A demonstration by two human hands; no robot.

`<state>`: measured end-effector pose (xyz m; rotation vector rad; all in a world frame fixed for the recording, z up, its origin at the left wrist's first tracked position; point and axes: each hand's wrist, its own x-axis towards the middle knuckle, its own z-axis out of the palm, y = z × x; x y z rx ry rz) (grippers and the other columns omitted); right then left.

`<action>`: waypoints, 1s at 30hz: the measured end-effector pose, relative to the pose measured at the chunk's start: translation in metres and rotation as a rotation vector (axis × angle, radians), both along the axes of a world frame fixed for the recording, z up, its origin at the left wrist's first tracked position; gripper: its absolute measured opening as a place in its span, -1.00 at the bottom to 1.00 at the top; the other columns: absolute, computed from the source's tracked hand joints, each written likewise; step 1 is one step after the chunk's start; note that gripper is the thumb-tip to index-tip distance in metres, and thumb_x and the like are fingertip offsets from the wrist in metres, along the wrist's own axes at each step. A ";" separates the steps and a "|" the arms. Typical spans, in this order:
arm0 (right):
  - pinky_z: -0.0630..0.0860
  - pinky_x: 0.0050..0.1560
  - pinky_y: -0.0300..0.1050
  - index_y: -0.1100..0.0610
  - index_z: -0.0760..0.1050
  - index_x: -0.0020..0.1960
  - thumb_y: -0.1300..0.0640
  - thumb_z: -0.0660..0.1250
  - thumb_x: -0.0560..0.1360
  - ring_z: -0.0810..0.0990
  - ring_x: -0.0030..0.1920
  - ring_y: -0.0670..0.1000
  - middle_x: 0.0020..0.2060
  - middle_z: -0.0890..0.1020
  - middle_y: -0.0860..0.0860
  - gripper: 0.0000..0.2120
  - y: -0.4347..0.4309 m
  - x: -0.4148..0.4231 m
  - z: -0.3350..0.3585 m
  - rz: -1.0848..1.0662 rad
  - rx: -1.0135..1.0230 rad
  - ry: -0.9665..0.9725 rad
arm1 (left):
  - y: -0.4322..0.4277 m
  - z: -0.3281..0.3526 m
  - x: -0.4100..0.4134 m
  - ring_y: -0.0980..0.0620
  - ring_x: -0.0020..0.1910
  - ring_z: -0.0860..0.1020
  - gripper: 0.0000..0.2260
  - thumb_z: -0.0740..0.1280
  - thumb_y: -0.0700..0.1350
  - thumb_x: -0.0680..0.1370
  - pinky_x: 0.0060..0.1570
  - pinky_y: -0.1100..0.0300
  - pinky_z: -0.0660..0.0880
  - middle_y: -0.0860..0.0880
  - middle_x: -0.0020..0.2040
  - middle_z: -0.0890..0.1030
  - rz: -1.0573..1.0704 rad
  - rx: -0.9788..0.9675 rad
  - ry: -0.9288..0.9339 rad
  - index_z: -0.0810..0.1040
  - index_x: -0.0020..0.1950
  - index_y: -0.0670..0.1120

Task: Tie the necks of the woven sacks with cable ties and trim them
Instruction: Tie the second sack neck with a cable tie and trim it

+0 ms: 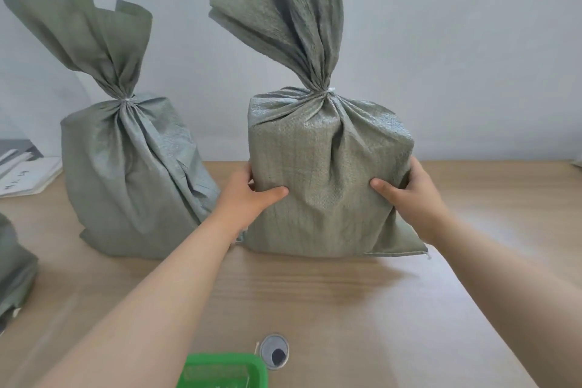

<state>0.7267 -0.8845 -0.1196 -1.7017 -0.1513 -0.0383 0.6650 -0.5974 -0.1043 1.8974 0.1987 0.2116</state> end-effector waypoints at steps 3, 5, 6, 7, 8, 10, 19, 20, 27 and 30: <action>0.55 -0.01 -0.30 0.02 0.40 0.35 0.19 0.48 0.49 0.57 0.11 -0.22 0.13 0.60 -0.14 -0.51 0.004 0.004 -0.003 -0.011 -0.006 -0.008 | 0.002 -0.005 0.004 0.13 0.09 0.60 -0.60 0.56 -0.11 0.44 0.08 0.16 0.56 0.12 0.09 0.65 0.002 0.016 0.015 0.54 0.23 0.04; 0.54 0.09 -0.18 0.00 0.40 0.35 0.15 0.49 0.48 0.57 0.13 -0.20 0.15 0.60 -0.14 -0.50 0.004 0.006 -0.004 -0.008 -0.020 -0.002 | 0.005 -0.006 0.007 0.13 0.11 0.58 -0.54 0.55 -0.09 0.45 0.06 0.18 0.53 0.12 0.13 0.62 -0.011 0.042 0.035 0.50 0.30 0.04; 0.54 0.12 -0.16 0.00 0.41 0.35 0.14 0.50 0.47 0.58 0.14 -0.19 0.15 0.60 -0.15 -0.50 0.003 0.007 -0.004 -0.008 -0.023 0.002 | 0.006 -0.006 0.008 0.13 0.12 0.57 -0.52 0.54 -0.09 0.45 0.06 0.20 0.51 0.13 0.14 0.60 -0.018 0.055 0.047 0.48 0.32 0.04; 0.54 0.12 -0.15 0.00 0.42 0.34 0.14 0.50 0.47 0.58 0.14 -0.19 0.14 0.61 -0.14 -0.50 0.002 0.008 -0.004 -0.009 -0.022 0.003 | 0.007 -0.007 0.008 0.12 0.14 0.56 -0.50 0.54 -0.10 0.46 0.06 0.20 0.50 0.14 0.15 0.59 -0.028 0.063 0.058 0.46 0.34 0.04; 0.54 0.11 -0.17 0.00 0.42 0.34 0.14 0.51 0.46 0.59 0.13 -0.19 0.14 0.62 -0.14 -0.49 0.002 0.008 -0.004 -0.010 -0.019 0.000 | 0.007 -0.008 0.009 0.12 0.15 0.56 -0.49 0.53 -0.11 0.46 0.06 0.22 0.49 0.14 0.15 0.59 -0.039 0.066 0.069 0.44 0.36 0.04; 0.55 0.10 -0.18 -0.01 0.43 0.34 0.15 0.52 0.44 0.61 0.14 -0.18 0.15 0.63 -0.13 -0.48 0.001 0.010 -0.004 -0.006 -0.010 -0.004 | 0.007 -0.008 0.009 0.15 0.14 0.55 -0.49 0.52 -0.13 0.48 -0.01 0.29 0.47 0.16 0.13 0.58 -0.066 0.071 0.087 0.42 0.36 0.04; 0.56 0.18 -0.11 -0.01 0.40 0.38 0.14 0.51 0.46 0.60 0.17 -0.16 0.19 0.61 -0.14 -0.45 0.000 0.015 -0.006 0.016 -0.043 0.023 | 0.005 -0.018 0.019 0.05 0.21 0.57 -0.41 0.50 -0.19 0.47 0.16 0.17 0.50 0.16 0.14 0.58 -0.093 0.059 0.145 0.34 0.42 0.05; 0.55 0.18 -0.12 -0.01 0.38 0.40 0.14 0.50 0.47 0.60 0.19 -0.15 0.20 0.61 -0.13 -0.44 0.000 0.016 -0.007 0.025 -0.048 0.026 | 0.004 -0.020 0.020 0.05 0.21 0.57 -0.37 0.50 -0.18 0.48 0.19 0.15 0.50 0.17 0.13 0.57 -0.096 0.057 0.158 0.30 0.46 0.06; 0.53 0.08 -0.25 -0.02 0.34 0.43 0.18 0.45 0.51 0.59 0.20 -0.13 0.23 0.59 -0.12 -0.45 0.005 0.017 -0.009 0.060 -0.049 0.035 | 0.002 -0.026 0.023 0.10 0.20 0.56 -0.37 0.44 -0.24 0.52 0.24 0.14 0.47 0.19 0.14 0.57 -0.091 0.018 0.142 0.27 0.50 0.08; 0.49 -0.03 -0.33 -0.02 0.37 0.41 0.16 0.42 0.53 0.57 0.11 -0.23 0.19 0.60 -0.13 -0.51 0.008 0.016 -0.006 0.031 -0.070 0.018 | 0.005 -0.025 0.026 0.11 0.19 0.59 -0.50 0.40 -0.24 0.54 0.27 0.09 0.50 0.15 0.15 0.62 -0.058 0.012 0.096 0.39 0.43 0.03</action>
